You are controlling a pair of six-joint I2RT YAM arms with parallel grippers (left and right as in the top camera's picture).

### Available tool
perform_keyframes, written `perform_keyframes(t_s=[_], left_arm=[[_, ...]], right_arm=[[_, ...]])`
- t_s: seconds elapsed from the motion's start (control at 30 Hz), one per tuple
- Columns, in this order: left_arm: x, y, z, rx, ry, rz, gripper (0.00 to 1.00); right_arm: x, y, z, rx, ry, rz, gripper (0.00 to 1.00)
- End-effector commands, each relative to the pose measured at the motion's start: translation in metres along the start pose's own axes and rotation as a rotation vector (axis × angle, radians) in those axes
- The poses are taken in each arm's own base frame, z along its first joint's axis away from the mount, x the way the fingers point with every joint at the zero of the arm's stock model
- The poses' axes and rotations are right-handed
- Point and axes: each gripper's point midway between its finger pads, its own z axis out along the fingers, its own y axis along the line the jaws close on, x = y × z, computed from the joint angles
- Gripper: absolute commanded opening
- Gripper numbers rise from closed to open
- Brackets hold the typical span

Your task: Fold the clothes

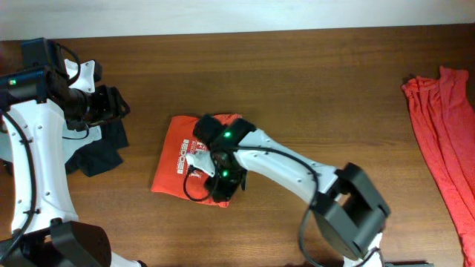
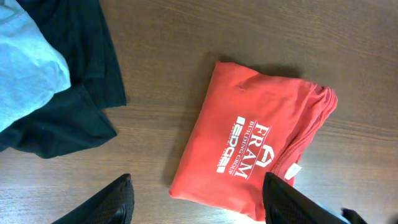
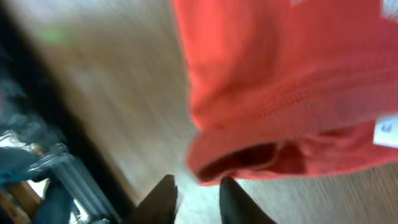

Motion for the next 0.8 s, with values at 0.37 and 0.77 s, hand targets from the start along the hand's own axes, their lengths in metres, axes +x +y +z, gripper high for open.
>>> perform_keyframes(t_s=[0.37,0.77], left_arm=[[-0.003,-0.001,-0.007,-0.004,-0.019,0.017,0.66],[-0.005,-0.001,-0.007,-0.004,-0.025,0.019,0.68]], right_arm=[[0.031,-0.046,0.005,0.065,0.124,0.205,0.27],[0.011,0.022,0.007,-0.216,0.045,-0.009,0.51]])
